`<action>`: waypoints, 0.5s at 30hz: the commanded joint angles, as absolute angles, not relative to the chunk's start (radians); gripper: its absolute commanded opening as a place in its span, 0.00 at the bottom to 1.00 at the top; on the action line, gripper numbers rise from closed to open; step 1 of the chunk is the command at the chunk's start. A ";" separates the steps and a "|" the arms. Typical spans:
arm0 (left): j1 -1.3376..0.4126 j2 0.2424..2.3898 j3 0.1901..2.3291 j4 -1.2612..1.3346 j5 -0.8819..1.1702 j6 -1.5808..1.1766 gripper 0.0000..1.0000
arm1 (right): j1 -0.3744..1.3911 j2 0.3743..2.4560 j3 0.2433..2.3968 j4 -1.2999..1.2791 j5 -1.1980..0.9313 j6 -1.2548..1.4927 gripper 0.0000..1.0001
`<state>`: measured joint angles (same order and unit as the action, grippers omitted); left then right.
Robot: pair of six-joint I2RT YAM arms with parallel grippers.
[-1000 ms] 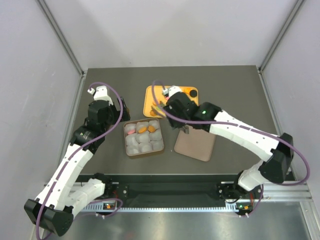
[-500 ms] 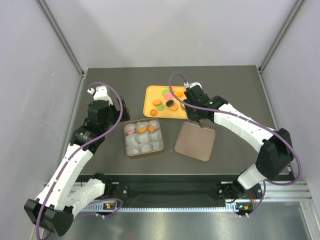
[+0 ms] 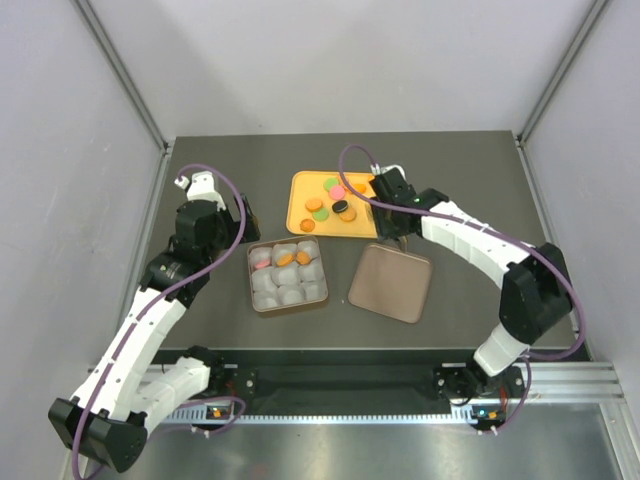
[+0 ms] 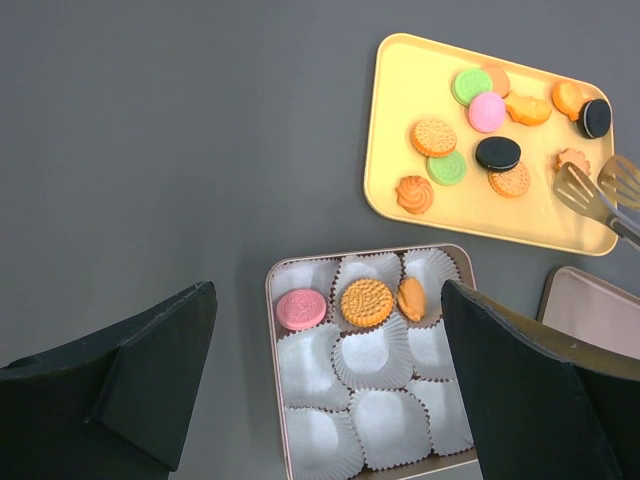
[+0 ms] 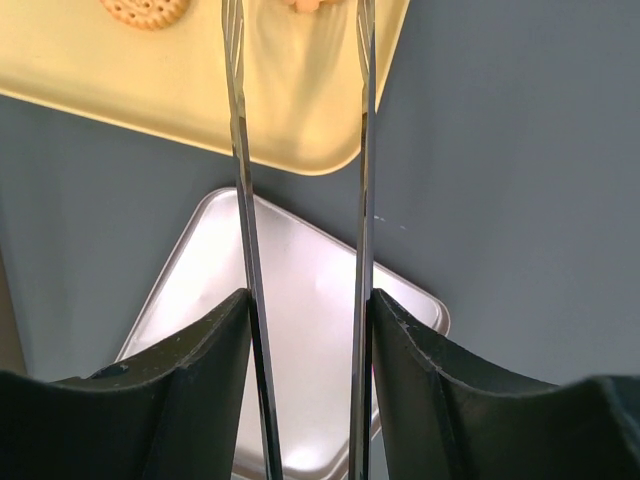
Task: Pack the cookies
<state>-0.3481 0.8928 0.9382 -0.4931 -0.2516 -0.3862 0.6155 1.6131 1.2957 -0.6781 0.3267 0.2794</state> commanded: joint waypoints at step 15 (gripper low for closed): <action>-0.341 0.894 0.934 -0.443 -0.255 -0.379 0.99 | 0.554 1.672 1.330 -0.601 0.232 0.265 0.44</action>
